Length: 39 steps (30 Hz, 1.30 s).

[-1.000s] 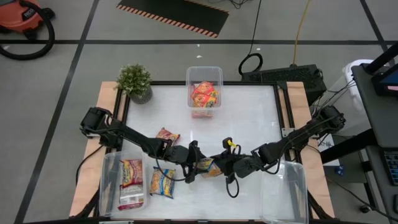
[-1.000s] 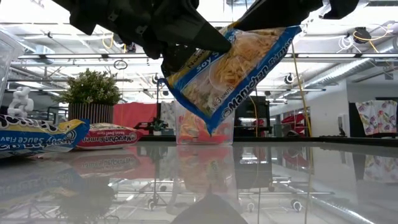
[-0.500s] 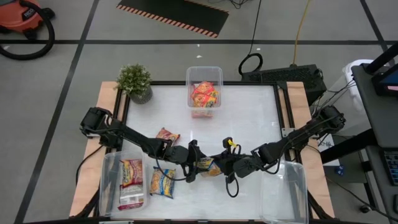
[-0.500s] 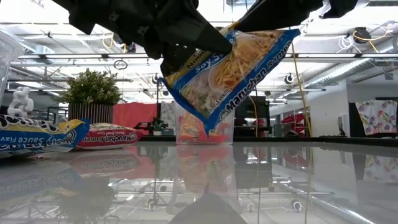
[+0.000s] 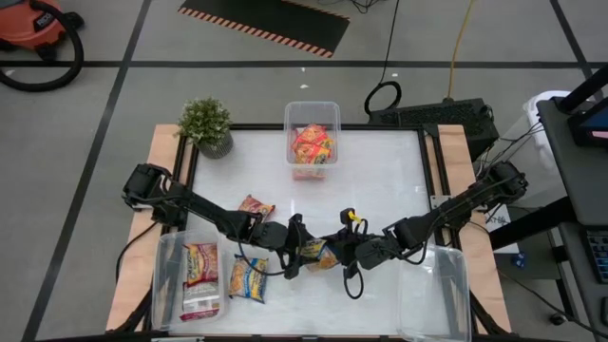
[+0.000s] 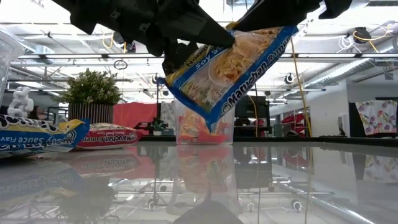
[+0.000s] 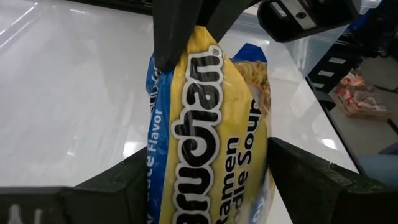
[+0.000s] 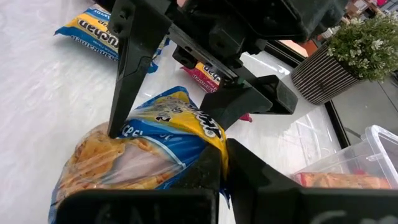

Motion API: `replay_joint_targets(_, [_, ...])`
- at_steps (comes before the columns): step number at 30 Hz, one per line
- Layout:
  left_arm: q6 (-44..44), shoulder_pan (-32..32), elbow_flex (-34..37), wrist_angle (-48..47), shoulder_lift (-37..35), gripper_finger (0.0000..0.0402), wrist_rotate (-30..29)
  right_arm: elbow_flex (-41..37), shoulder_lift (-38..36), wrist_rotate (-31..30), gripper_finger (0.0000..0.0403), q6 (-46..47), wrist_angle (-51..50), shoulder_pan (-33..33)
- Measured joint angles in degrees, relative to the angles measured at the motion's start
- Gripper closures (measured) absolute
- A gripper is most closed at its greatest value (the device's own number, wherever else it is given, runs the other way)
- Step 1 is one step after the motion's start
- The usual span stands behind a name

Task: Sort Maruchan noodles
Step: Put the right blue noodle pack into the bottom right transparent bin

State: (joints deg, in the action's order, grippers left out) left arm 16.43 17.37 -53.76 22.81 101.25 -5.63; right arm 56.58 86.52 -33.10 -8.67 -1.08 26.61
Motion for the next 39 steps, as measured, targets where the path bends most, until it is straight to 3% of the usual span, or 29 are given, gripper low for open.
replay_joint_targets(9, [0.26, -0.11, 0.02, 0.17, 0.02, 0.0208, 0.01, 0.02, 0.0, 0.0, 0.0399, 0.42, 0.04, -0.02])
replay_joint_targets(22, [-3.23, -0.48, 0.04, 0.08, 0.04, 0.0218, -0.81, 0.02, -0.02, -0.2, 0.039, 0.48, 0.02, -0.02])
replay_joint_targets(27, [-7.21, 0.03, 0.04, 0.3, 0.04, 0.0221, -3.43, 0.02, -0.78, -0.09, 0.0368, 1.03, -0.48, -0.02])
replay_joint_targets(32, [-8.72, 0.07, 0.04, 0.44, 0.04, 0.0257, -3.91, 0.02, -3.17, 0.09, 0.0333, 4.61, -1.9, 0.24])
replay_joint_targets(39, [-8.71, 0.13, 0.04, 0.5, 0.04, 0.0264, -3.91, 0.04, -7.71, 1.84, 0.0289, 17.38, -12.74, 0.99])
